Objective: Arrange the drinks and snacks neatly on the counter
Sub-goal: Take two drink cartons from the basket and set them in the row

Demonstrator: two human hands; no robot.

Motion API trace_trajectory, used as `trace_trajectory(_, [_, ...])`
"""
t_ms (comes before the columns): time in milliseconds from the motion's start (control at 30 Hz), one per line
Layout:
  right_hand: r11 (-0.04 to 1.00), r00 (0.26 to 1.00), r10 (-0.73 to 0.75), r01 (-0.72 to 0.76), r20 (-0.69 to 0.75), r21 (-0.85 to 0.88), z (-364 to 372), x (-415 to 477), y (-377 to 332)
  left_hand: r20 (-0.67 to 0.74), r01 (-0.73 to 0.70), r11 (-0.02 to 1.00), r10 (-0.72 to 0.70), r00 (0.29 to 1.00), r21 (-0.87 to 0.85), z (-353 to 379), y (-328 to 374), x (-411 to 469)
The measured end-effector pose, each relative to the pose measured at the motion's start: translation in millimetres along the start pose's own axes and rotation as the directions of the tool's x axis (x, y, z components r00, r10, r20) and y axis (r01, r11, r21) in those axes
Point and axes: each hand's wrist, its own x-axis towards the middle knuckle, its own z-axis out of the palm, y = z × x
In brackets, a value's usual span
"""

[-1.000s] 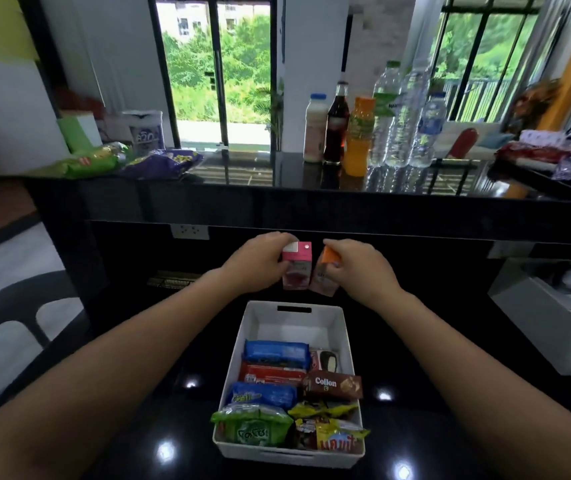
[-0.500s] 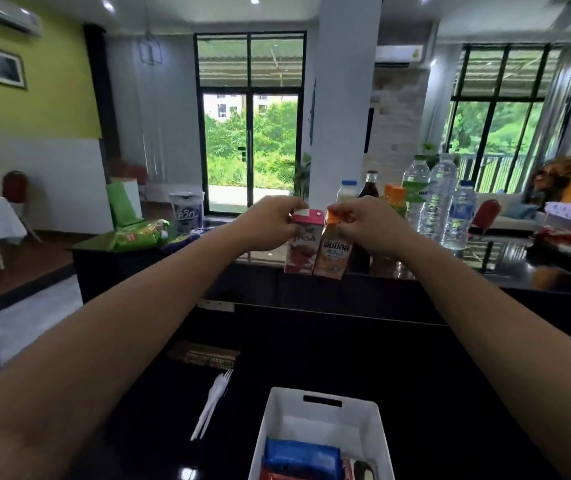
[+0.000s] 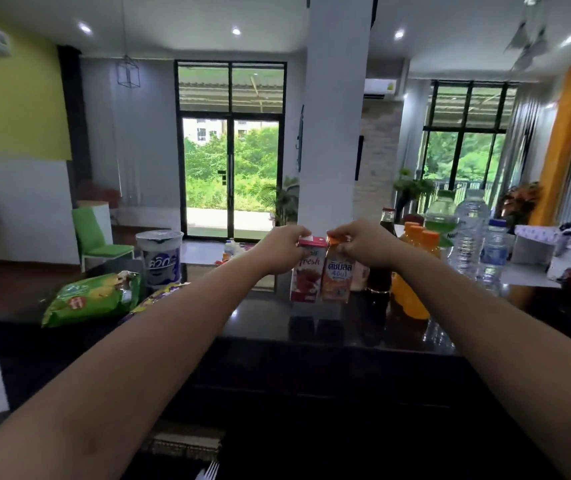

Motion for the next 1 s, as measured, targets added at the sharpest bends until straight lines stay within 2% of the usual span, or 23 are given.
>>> trace_trajectory(367, [0.998,1.0,0.023,-0.022,0.02,-0.06,38.0,48.5,28.6,-0.04,0.056,0.992,-0.061,0.997,-0.113,35.0,-42.4,45.7])
trace_trajectory(433, [0.992,1.0,0.005,-0.003,0.021,-0.123,42.0,51.4,31.3,-0.043,0.055,0.991,-0.06,0.997,-0.119,36.5,-48.3,45.5])
trace_trajectory(567, [0.939,0.999,-0.047,0.039,-0.014,-0.342,49.7,51.8,31.1,0.05,-0.029,1.0,0.029,0.998,0.007,42.2,-54.9,38.2])
trace_trajectory(667, [0.907,0.993,-0.069,0.022,-0.097,-0.42,56.0,51.7,34.1,-0.036,-0.062,0.995,0.065,0.997,0.073,51.9,-55.7,38.2])
trace_trajectory(833, [0.896,0.98,-0.105,0.018,-0.172,-0.444,63.3,54.6,43.8,-0.098,-0.042,0.999,0.044,0.994,0.019,65.4,-55.0,47.9])
trace_trajectory(1000, [0.843,0.958,-0.157,0.005,-0.238,-0.537,70.7,52.8,53.0,-0.147,-0.026,1.0,0.026,0.989,0.006,77.5,-53.4,57.2])
